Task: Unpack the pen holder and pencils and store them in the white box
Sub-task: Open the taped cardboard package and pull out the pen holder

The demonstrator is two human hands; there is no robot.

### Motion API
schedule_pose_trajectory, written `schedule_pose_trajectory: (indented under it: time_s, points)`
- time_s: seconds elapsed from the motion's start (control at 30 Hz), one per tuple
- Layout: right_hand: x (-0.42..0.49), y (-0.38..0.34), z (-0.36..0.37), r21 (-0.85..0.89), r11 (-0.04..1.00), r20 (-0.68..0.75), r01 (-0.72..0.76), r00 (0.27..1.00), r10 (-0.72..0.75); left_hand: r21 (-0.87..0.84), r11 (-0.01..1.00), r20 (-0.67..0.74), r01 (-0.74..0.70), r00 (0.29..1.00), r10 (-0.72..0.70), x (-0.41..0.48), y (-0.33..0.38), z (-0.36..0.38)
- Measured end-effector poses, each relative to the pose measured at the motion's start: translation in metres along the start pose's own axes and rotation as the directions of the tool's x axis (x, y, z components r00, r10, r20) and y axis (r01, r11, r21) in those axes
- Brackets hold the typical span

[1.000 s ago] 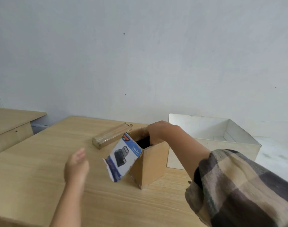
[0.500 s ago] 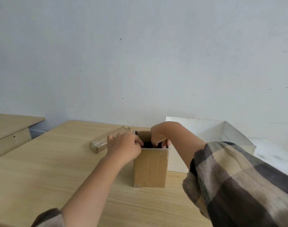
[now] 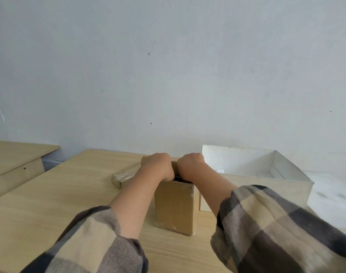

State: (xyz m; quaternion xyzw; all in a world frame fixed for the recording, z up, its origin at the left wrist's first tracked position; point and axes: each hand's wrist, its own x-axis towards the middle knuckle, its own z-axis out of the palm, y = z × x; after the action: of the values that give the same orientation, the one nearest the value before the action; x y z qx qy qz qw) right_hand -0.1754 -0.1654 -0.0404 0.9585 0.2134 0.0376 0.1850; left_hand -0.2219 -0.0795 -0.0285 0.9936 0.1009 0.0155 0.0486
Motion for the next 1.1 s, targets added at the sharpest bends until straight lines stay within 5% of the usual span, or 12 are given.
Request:
schedule_pose_trajectory:
  time_s: [0.27, 0.5, 0.7, 0.97, 1.1]
  points:
    - [-0.009, 0.019, -0.001, 0.273, 0.961, -0.022, -0.043, 0.998, 0.051, -0.146, 0.987, 0.005, -0.073, 0.997, 0.074, 0.006, -0.004, -0.002]
    - [-0.016, 0.008, -0.006, 0.131, 0.991, -0.161, 0.034, 0.987, -0.013, -0.123, 0.987, 0.112, -0.107, 0.986, 0.121, 0.003, -0.012, -0.006]
    - [-0.016, 0.011, -0.006, 0.233, 0.972, -0.061, 0.029, 0.998, -0.016, -0.154, 0.977, 0.134, -0.146, 0.977, 0.167, 0.002, -0.016, -0.009]
    - [-0.008, 0.001, -0.001, -0.022, 0.999, -0.086, 0.032, 0.996, -0.034, -0.146, 0.976, 0.108, -0.162, 0.978, 0.179, 0.001, -0.016, 0.0]
    - [-0.001, 0.001, -0.001, 0.057, 0.998, -0.054, 0.032, 0.998, -0.029, -0.072, 0.974, 0.113, -0.216, 0.968, 0.223, -0.003, -0.013, 0.001]
